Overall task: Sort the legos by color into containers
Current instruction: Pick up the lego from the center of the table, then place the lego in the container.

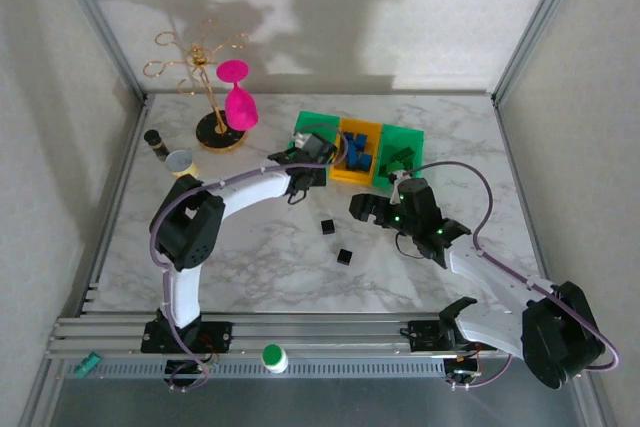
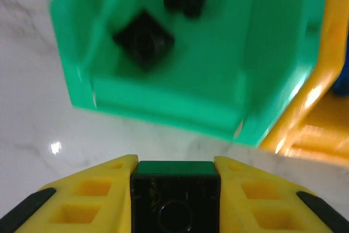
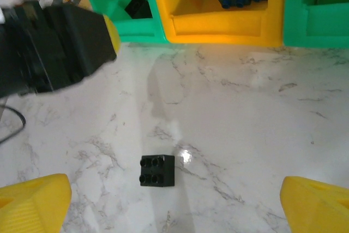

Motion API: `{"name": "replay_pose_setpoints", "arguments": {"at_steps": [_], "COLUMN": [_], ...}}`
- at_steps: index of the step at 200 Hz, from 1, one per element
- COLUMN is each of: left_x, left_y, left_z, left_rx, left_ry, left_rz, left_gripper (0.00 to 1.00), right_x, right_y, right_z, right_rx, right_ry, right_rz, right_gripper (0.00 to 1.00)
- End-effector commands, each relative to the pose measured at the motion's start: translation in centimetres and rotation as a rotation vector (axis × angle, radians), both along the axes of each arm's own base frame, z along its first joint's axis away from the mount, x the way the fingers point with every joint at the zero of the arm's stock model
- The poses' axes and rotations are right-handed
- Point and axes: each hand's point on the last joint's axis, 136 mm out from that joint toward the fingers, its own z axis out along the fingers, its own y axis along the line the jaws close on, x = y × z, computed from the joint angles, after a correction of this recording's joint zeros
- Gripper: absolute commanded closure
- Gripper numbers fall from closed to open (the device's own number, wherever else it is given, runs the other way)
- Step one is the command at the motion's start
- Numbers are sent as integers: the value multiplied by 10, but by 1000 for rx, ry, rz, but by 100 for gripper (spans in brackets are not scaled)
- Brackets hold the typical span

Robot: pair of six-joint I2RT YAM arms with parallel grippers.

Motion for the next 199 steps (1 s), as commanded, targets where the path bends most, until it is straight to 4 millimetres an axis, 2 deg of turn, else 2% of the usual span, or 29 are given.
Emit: {"name": "replay_pose_setpoints", "arguments": {"at_steps": [1, 46, 66, 95, 148, 199], "left_x": [27, 76, 91, 109, 117, 115], "left_y": [6, 14, 8, 7, 4, 2], "left_z": [22, 21, 18, 4, -11, 14], "left_rx": [-14, -37, -30, -22, 1, -13], "left_ry": [-67, -103, -121, -115, -104, -116], "left_rz": [34, 94, 82, 90, 77, 54], "left_gripper": [68, 69, 68, 67, 59, 55], "right_x": [12, 11, 11, 12, 12, 13], "right_y": [7, 3, 0, -2, -4, -3], "right_z": [23, 22, 23, 21, 20, 23], "right_rx": [35, 15, 2, -6, -14, -7], "right_ry": [-53, -54, -58, -57, -58, -58], "right_rz": [-7, -16, -18, -22, -23, -17], "right_gripper": [1, 1, 1, 1, 1, 1]}}
